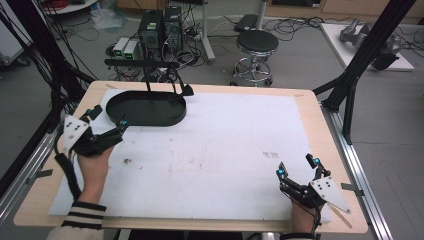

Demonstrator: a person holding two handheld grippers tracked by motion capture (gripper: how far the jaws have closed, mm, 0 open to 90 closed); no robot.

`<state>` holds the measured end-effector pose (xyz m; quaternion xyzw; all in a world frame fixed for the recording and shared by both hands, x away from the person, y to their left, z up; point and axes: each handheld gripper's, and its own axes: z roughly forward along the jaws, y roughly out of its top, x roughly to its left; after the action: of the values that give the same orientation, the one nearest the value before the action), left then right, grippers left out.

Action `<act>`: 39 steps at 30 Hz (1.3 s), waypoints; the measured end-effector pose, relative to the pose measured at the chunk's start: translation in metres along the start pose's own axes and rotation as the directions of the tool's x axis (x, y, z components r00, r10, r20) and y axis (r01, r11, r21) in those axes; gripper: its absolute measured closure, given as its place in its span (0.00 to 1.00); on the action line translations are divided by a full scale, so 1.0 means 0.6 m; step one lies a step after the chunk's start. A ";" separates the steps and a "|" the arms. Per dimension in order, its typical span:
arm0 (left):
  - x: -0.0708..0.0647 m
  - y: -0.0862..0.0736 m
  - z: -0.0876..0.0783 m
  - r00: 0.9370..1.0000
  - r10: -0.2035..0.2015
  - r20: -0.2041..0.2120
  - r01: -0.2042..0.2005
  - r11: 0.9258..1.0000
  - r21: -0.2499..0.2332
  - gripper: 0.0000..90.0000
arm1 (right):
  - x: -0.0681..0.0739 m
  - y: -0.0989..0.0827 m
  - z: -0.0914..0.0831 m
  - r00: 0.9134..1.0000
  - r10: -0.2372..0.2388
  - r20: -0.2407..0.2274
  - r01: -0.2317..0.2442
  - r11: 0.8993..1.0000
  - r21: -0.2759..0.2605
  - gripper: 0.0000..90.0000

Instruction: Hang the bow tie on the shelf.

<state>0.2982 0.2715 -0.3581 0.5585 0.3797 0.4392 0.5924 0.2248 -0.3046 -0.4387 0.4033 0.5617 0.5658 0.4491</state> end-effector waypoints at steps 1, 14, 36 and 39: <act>0.004 -0.001 -0.012 1.000 0.008 -0.006 -0.008 1.000 0.003 0.18 | -0.002 0.000 -0.001 1.000 0.010 0.003 -0.010 1.000 0.005 0.12; 0.051 -0.062 -0.117 0.997 -0.023 -0.075 0.028 0.998 0.063 0.18 | -0.009 0.003 -0.007 0.998 0.064 0.008 -0.064 0.998 -0.020 0.12; 0.050 -0.104 -0.132 0.992 -0.065 -0.108 0.074 0.994 0.083 0.14 | -0.024 0.001 -0.019 0.994 0.098 0.048 -0.099 0.995 0.024 0.12; 0.048 -0.104 -0.129 0.992 -0.073 -0.105 0.082 0.993 0.081 0.14 | -0.025 0.002 -0.021 0.995 0.090 0.046 -0.091 0.995 0.029 0.12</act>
<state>0.2405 0.3247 -0.4259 0.5449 0.4492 0.4272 0.5647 0.2165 -0.3226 -0.4377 0.4479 0.5414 0.5675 0.4291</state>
